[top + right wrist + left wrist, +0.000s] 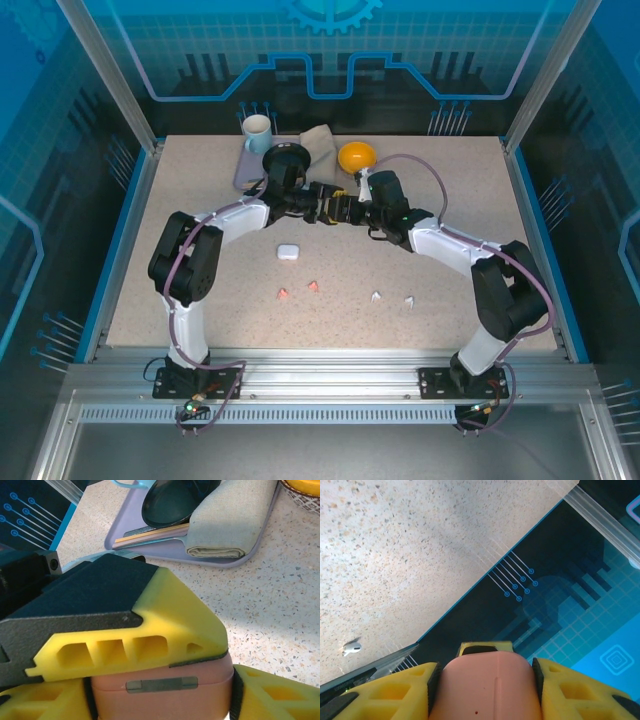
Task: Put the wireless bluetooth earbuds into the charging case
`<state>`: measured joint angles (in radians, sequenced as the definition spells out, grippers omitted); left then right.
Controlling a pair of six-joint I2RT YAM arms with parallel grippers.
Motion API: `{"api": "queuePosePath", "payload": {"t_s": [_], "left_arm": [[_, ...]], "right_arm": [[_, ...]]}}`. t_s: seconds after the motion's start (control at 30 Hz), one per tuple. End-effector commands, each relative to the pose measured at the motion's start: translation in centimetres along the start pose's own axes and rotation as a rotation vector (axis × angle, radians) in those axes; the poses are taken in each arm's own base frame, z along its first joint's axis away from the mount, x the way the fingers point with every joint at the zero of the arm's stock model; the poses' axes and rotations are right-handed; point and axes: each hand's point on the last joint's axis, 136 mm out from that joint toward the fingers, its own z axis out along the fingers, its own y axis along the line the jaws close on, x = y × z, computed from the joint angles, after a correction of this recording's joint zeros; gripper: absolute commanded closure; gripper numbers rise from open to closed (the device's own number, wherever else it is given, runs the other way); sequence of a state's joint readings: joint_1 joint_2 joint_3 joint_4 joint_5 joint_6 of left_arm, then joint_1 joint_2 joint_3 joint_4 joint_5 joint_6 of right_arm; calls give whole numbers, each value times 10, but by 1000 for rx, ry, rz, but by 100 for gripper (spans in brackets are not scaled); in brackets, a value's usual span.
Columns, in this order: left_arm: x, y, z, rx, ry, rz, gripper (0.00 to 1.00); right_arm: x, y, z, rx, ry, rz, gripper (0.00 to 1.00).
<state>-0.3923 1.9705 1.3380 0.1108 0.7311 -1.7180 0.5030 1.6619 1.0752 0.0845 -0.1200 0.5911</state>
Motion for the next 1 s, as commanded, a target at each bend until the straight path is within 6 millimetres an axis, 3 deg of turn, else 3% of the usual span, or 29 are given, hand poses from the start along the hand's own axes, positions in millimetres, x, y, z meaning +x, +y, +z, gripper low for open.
{"api": "queuePosePath", "payload": {"t_s": [0.0,0.1,0.23,0.3,0.5,0.73,0.97], "left_arm": [[4,3,0,-19,5,22,91],[0,3,-1,-31,-9,35,94],[-8,7,-8,-86,-59,91,99],[-16,16,-20,-182,-129,161,100],[-37,30,-56,-547,-402,496,100],[-47,42,-58,-910,-633,760,100],[-47,59,-39,-1225,-832,919,100]], "right_arm": [[-13,4,-21,-1,-35,-18,24],[-12,-1,-39,5,-37,-5,19],[-5,-13,-82,38,-59,10,17],[-2,-25,-108,80,-84,46,16],[44,-89,-153,284,-67,238,13],[72,-126,-168,437,-33,378,13],[73,-139,-175,478,-20,440,13]]}}
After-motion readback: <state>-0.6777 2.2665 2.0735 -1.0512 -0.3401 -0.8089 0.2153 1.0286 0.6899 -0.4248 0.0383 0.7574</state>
